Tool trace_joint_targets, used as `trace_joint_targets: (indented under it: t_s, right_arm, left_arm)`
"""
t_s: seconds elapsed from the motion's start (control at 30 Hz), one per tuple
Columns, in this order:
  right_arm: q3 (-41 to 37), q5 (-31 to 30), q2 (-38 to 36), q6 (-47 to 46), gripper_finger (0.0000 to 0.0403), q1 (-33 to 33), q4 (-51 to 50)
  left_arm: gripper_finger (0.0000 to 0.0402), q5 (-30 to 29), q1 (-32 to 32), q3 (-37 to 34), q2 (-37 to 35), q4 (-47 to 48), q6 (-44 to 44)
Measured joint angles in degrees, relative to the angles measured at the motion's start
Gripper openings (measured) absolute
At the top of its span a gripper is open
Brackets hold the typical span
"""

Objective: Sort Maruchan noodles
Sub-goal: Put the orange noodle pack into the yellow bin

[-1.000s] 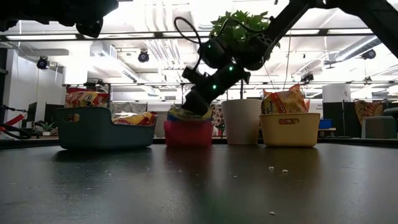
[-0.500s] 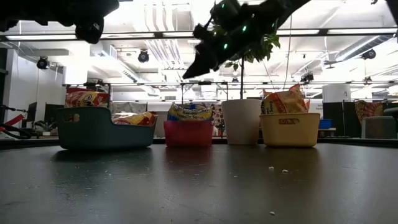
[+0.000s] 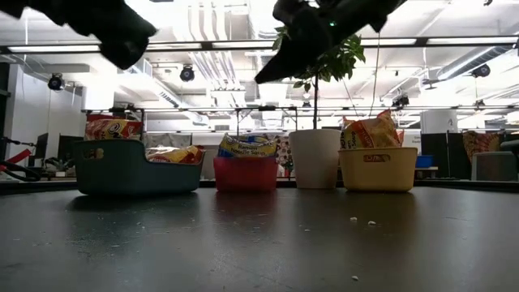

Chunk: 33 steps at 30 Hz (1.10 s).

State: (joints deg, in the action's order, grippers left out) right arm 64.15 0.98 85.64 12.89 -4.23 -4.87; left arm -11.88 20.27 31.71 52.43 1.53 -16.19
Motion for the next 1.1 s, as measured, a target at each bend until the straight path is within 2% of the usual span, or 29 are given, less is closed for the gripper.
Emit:
trace_joint_targets:
  t_s: [0.3, 0.47, 0.6, 0.67, 0.87, 1.1]
  right_arm:
    - [-6.1, -0.2, -5.1, -2.6, 0.0013, 1.3, 0.0]
    - [-7.1, -0.1, -7.0, -2.6, 0.0013, 1.4, 0.9]
    - [-7.1, -0.1, -7.5, -0.7, 0.0013, 1.3, 2.7]
    - [-7.1, -0.1, -7.8, 0.9, 0.0013, 1.3, 4.1]
    - [-7.1, -0.1, -8.5, 3.4, 0.0013, 1.3, 5.0]
    - [-7.1, -0.1, -10.7, 6.1, 0.0013, 1.3, 4.3]
  left_arm:
    - [0.0000, 19.1, 2.2, 13.2, 9.7, 35.0, -27.4]
    - [0.0000, 27.6, 6.9, 14.9, 14.5, 40.4, -40.8]
    - [0.0001, 27.9, 9.7, 14.8, 17.9, 40.6, -54.5]
    - [0.0008, 28.0, 11.4, 15.0, 19.8, 40.8, -58.4]
    - [0.0052, 28.7, 15.9, 20.7, 25.9, 44.2, -59.1]
    - [0.0137, 26.4, 19.6, 26.8, 33.0, 57.6, -57.9]
